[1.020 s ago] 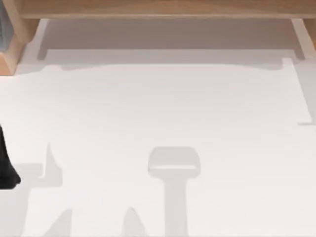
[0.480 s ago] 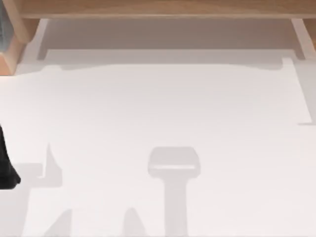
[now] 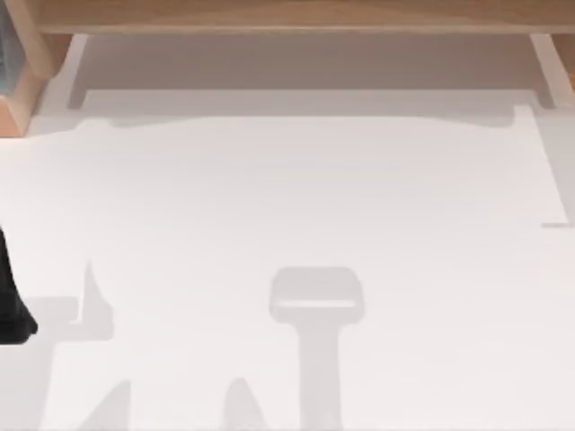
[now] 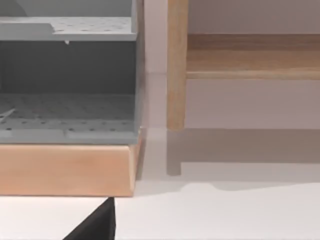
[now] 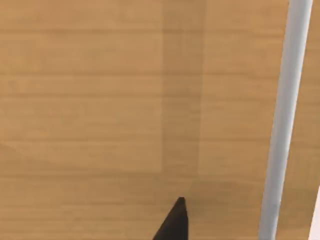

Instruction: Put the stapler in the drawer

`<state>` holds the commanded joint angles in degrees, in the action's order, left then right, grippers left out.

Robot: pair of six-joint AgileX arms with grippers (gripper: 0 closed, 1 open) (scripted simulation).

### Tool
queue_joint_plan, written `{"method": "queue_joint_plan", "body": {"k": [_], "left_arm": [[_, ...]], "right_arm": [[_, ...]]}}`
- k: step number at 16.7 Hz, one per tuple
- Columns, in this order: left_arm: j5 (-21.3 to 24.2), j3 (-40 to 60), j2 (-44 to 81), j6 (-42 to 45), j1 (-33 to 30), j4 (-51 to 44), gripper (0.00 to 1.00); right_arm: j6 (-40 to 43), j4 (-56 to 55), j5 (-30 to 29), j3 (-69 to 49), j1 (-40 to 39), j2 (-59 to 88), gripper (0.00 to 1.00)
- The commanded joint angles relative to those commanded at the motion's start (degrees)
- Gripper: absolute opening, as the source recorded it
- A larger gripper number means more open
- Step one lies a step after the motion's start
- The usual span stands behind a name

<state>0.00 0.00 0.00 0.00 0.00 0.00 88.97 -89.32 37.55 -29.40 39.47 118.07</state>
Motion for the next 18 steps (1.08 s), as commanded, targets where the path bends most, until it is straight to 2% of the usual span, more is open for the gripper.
{"method": "queue_joint_plan", "body": {"k": [5,15,18], "left_arm": [[0.00,0.00,0.00,0.00,0.00,0.00,1.00],[0.00,0.00,0.00,0.00,0.00,0.00,1.00],[0.00,0.00,0.00,0.00,0.00,0.00,1.00]], "right_arm": [[0.00,0.00,0.00,0.00,0.00,0.00,0.02],[-0.07,0.26,-0.12,-0.12,-0.01,0.21,0.00],[0.22,2.47,-1.99,-3.55,-1.81,1.60,0.00]]}}
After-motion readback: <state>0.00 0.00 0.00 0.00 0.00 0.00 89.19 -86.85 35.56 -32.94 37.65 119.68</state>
